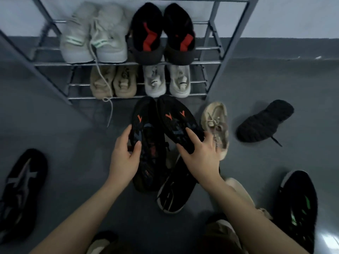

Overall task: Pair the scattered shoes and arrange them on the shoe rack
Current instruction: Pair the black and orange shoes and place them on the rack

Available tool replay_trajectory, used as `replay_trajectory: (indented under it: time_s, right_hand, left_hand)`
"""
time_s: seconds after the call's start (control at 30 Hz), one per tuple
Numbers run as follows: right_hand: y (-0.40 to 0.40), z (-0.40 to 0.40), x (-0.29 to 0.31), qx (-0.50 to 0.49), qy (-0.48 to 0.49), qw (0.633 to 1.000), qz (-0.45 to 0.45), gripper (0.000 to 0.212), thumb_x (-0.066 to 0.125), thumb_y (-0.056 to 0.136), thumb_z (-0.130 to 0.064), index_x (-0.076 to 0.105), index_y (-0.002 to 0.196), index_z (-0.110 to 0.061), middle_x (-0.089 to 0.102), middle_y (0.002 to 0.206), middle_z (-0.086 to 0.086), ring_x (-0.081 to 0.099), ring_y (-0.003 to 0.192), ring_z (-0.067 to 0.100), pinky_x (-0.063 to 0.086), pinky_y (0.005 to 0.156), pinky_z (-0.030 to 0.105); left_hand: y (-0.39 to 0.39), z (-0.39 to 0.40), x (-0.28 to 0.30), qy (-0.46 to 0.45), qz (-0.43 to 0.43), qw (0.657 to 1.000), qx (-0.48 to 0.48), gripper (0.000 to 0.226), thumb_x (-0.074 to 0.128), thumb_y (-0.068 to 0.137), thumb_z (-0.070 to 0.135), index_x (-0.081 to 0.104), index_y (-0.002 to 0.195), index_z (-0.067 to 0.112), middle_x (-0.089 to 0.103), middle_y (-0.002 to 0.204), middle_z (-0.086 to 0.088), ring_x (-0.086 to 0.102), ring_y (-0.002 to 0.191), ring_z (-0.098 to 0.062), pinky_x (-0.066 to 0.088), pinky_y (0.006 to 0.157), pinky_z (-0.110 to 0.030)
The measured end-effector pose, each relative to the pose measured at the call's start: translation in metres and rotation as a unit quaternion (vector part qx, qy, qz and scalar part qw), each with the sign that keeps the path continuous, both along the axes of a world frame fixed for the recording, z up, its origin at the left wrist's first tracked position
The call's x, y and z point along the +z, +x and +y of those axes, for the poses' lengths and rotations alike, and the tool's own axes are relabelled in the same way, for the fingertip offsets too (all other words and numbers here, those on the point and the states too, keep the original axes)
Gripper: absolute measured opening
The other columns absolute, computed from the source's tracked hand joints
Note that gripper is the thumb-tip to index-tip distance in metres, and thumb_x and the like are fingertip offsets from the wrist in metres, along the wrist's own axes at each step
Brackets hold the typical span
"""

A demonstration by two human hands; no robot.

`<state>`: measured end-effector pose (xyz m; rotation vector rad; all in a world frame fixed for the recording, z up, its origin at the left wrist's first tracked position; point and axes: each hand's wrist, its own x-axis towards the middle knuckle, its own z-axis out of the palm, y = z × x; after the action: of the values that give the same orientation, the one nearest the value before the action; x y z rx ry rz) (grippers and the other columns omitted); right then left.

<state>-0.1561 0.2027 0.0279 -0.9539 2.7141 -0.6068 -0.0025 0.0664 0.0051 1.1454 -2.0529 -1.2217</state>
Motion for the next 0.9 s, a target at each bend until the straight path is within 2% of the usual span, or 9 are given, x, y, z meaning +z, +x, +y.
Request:
replay_trajectory:
  time_s: [0.07,0.2,0.27,0.33,0.47,0.63,0.77,0.83,0.9]
  right_hand:
    - [0.008,-0.028,-0.008,0.018,0.022,0.999,-0.025,0.061,0.054,0.083,-0.056,0.038,0.138,-0.035,0.041,0.127,0.014,0.045,0.114,0.037,0.037,0.094,0.050]
    - [0.022,-0.072,-0.026,0.056,0.054,0.996,-0.043,0.061,0.049,0.086,-0.057,0.033,0.140,-0.032,0.038,0.127,0.015,0.044,0.114,0.038,0.037,0.093,0.052]
    - [0.026,-0.085,-0.035,0.061,0.078,0.994,-0.045,0.061,0.049,0.087,-0.057,0.032,0.140,-0.030,0.038,0.126,0.016,0.045,0.112,0.038,0.039,0.092,0.053]
    - [0.028,-0.092,-0.045,0.061,0.113,0.990,-0.051,0.061,0.049,0.088,-0.054,0.031,0.139,-0.027,0.036,0.127,0.016,0.044,0.112,0.039,0.040,0.090,0.053]
    - [0.029,-0.100,-0.050,0.080,0.152,0.984,-0.053,0.061,0.050,0.090,-0.049,0.028,0.141,-0.024,0.034,0.130,0.017,0.044,0.113,0.040,0.043,0.086,0.053]
    - [0.020,-0.078,-0.044,0.155,0.122,0.980,-0.004,0.072,0.051,0.084,-0.058,0.017,0.145,-0.037,0.023,0.149,0.021,0.036,0.127,0.042,0.033,0.103,0.054]
    - [0.013,-0.039,-0.051,0.177,0.139,0.974,-0.027,0.087,0.054,0.073,-0.071,0.010,0.144,-0.047,0.017,0.153,0.020,0.031,0.134,0.041,0.030,0.107,0.052]
    - [0.011,-0.034,-0.059,0.180,0.160,0.969,-0.054,0.093,0.054,0.069,-0.075,0.004,0.143,-0.049,0.015,0.154,0.019,0.032,0.132,0.042,0.032,0.105,0.051]
    - [0.013,-0.037,-0.065,0.214,0.185,0.959,-0.016,0.097,0.052,0.067,-0.077,-0.002,0.142,-0.050,0.015,0.152,0.021,0.033,0.130,0.041,0.025,0.107,0.054]
  left_hand:
    - [0.011,-0.014,-0.007,0.006,-0.008,1.000,0.016,0.055,0.053,0.092,0.021,0.031,0.142,0.030,0.041,0.138,0.011,0.040,0.112,0.018,0.036,0.083,-0.002]
    - [0.023,-0.031,-0.023,-0.017,-0.072,0.997,0.013,0.057,0.051,0.093,0.023,0.027,0.144,0.026,0.046,0.132,-0.003,0.048,0.113,-0.009,0.045,0.093,-0.030]
    - [0.024,-0.037,-0.032,-0.010,-0.124,0.992,0.012,0.058,0.047,0.095,0.026,0.021,0.147,0.021,0.042,0.134,-0.010,0.048,0.116,-0.024,0.040,0.100,-0.038]
    - [0.024,-0.041,-0.039,0.014,-0.202,0.979,0.026,0.063,0.043,0.096,0.033,0.014,0.148,0.016,0.033,0.143,-0.015,0.037,0.127,-0.033,0.027,0.107,-0.044]
    - [0.031,-0.032,-0.044,0.029,-0.273,0.962,0.007,0.080,0.043,0.089,0.054,-0.002,0.148,0.025,0.007,0.156,-0.008,0.013,0.139,-0.032,0.013,0.111,-0.050]
    - [0.035,-0.002,-0.042,0.028,-0.341,0.940,-0.010,0.119,0.057,0.059,0.079,-0.023,0.139,0.042,-0.002,0.155,-0.018,0.021,0.135,-0.042,0.020,0.106,-0.055]
    - [0.037,0.013,-0.048,0.004,-0.364,0.931,-0.019,0.125,0.065,0.060,0.072,-0.030,0.136,0.044,0.002,0.151,-0.026,0.030,0.129,-0.044,0.026,0.104,-0.051]
    - [0.034,0.012,-0.051,-0.002,-0.353,0.936,-0.006,0.119,0.067,0.066,0.063,-0.025,0.139,0.042,0.007,0.149,-0.025,0.033,0.124,-0.043,0.028,0.104,-0.049]
    - [0.030,0.009,-0.052,-0.001,-0.336,0.942,0.007,0.112,0.068,0.068,0.057,-0.017,0.141,0.045,0.010,0.146,-0.023,0.035,0.120,-0.042,0.029,0.103,-0.048]
